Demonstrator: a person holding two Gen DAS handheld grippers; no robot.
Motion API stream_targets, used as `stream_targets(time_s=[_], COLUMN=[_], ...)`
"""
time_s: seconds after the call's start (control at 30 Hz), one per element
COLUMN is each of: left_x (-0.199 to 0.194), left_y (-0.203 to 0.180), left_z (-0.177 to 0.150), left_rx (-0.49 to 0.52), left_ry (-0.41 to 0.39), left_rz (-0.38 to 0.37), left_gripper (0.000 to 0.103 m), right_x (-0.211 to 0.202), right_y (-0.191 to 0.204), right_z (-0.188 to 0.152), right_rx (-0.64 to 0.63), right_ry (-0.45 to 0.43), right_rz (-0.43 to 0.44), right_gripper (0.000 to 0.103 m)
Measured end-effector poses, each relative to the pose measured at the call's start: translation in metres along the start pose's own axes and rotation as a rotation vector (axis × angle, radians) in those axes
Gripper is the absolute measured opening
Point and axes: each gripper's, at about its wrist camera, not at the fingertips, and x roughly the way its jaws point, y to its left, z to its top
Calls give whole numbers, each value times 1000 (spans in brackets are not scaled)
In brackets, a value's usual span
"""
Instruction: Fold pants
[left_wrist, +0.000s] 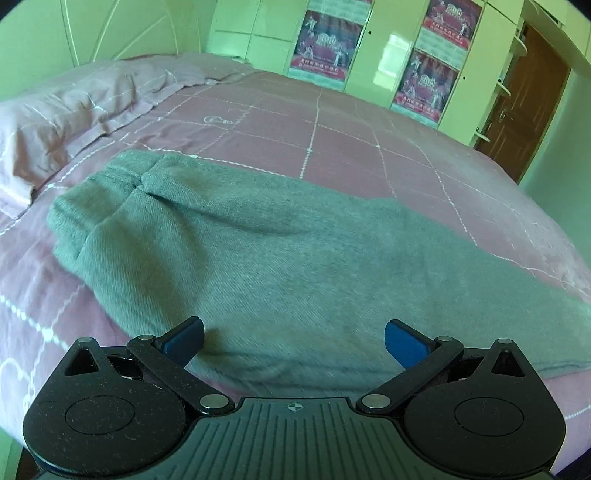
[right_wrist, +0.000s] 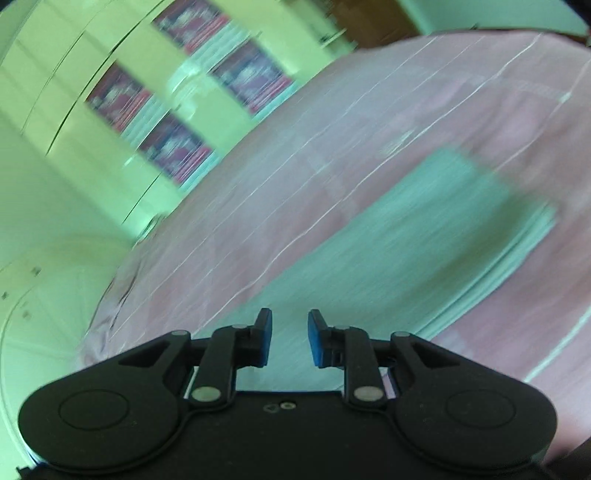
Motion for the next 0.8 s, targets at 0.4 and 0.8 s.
stream_targets(time_s=[0.4,0.8], left_x=[-9,-3], left_y=[8,5], left_z=[-12,-14], left_rx=[-62,-77], left_ry=[-9,14], left_rz=[28,17], left_gripper=[95,96], right_x=[52,63], right_y=[55,54], right_z=[-69,-81], right_rx=[140,129], right_ry=[292,291], right_rz=[188,169], right_gripper=[16,0])
